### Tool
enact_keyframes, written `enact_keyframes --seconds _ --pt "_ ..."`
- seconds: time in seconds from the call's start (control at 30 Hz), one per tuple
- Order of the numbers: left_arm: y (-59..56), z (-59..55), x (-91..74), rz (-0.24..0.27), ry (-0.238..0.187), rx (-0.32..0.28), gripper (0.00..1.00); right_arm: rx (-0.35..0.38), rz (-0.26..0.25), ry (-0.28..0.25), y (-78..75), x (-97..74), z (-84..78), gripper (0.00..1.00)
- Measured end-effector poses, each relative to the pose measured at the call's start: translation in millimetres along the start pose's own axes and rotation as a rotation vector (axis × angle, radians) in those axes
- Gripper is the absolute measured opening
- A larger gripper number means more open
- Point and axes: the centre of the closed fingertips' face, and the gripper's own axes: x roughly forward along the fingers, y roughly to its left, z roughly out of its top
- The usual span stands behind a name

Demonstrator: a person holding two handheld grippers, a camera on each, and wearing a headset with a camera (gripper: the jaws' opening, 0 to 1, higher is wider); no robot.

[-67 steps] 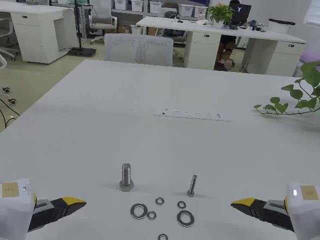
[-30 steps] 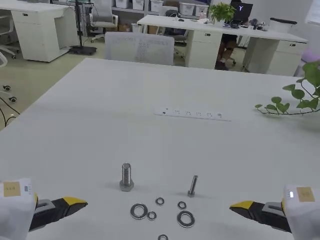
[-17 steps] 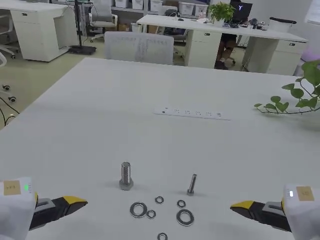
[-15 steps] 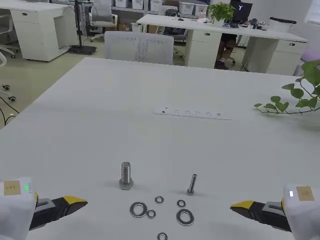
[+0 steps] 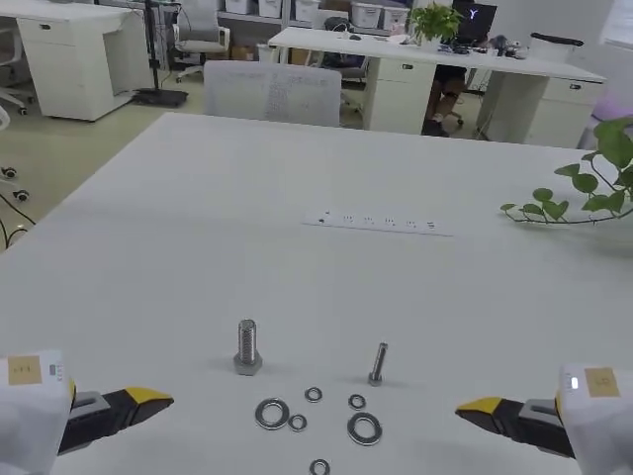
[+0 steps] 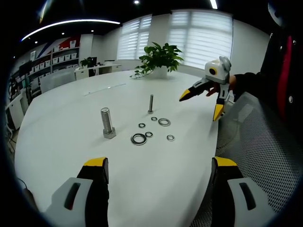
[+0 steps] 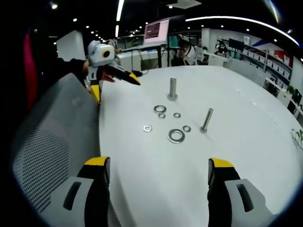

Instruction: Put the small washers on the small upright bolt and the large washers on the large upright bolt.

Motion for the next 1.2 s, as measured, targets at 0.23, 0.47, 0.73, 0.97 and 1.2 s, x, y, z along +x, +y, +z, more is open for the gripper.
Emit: enact_keyframes --seconds 0.23,0.47,0.73,0.97,1.2 --pt "-0.3 1.5 2.1 -0.003 -0.006 0.002 0.9 -0.006 0.001 0.011 0.4 -0.7 -0.5 0.85" --pt "-0.5 4.3 3.1 -0.005 -0.015 0.007 0.89 -0.031 0.002 0.037 -1.2 -4.3 2.2 0.83" --pt "-3.7 6.2 5.4 -0.013 -0.021 0.013 0.89 -0.087 0.018 0.079 -2.0 -3.6 8.1 0.8" --pt "-4.2 9.6 6.0 -0.009 -0.026 0.018 0.88 -0.145 0.035 0.114 -5.4 -1.1 18.3 0.78" --pt "-5.6 9.3 5.9 -0.007 -0.022 0.019 0.88 -0.175 0.073 0.14 -2.0 5.1 25.9 0.72"
